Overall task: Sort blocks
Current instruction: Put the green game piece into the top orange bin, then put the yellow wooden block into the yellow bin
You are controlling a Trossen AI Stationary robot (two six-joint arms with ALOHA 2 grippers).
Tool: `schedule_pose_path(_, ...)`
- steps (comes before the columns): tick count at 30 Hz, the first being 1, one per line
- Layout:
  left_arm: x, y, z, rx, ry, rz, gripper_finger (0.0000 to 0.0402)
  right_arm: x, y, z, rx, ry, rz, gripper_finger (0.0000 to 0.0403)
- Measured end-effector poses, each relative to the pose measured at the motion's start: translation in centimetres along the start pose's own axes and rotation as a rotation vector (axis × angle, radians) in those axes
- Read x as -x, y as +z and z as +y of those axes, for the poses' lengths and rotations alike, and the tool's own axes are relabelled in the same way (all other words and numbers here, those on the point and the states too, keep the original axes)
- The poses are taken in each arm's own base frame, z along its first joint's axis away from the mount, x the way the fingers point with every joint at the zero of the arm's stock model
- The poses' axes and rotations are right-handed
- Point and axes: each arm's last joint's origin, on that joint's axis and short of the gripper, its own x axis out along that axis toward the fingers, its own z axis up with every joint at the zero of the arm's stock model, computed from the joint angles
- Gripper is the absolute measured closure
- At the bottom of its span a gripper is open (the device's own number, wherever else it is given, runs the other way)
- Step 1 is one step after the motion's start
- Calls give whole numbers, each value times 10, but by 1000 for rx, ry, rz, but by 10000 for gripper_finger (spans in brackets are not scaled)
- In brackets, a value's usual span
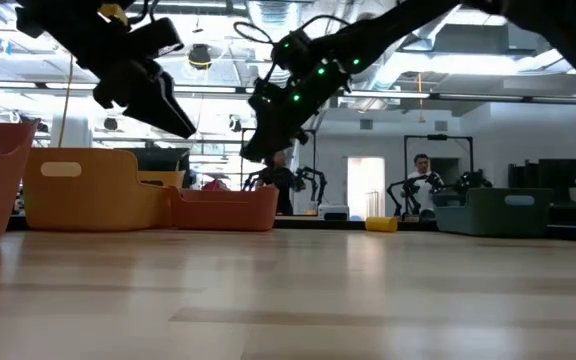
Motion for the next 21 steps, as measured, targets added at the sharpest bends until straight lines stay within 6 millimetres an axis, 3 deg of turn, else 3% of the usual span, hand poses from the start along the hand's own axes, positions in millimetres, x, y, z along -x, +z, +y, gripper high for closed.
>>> schedule_pose_path(5,3,-2,-1,21,-14,12,229,-13,5,-12,-33,-20,0,272)
schedule_pose_path(12,3,-2,-2,36,-30,16,229,-24,3,-34,-63,-54,27,183)
schedule_pose_path(15,3,-3,-3,44,-48,21,229,-14,8,-41,-26,-65,71,158)
schedule_pose_path(21,3,-4,-3,52,-55,29,229,31,11,-65,-50,-93,208,157)
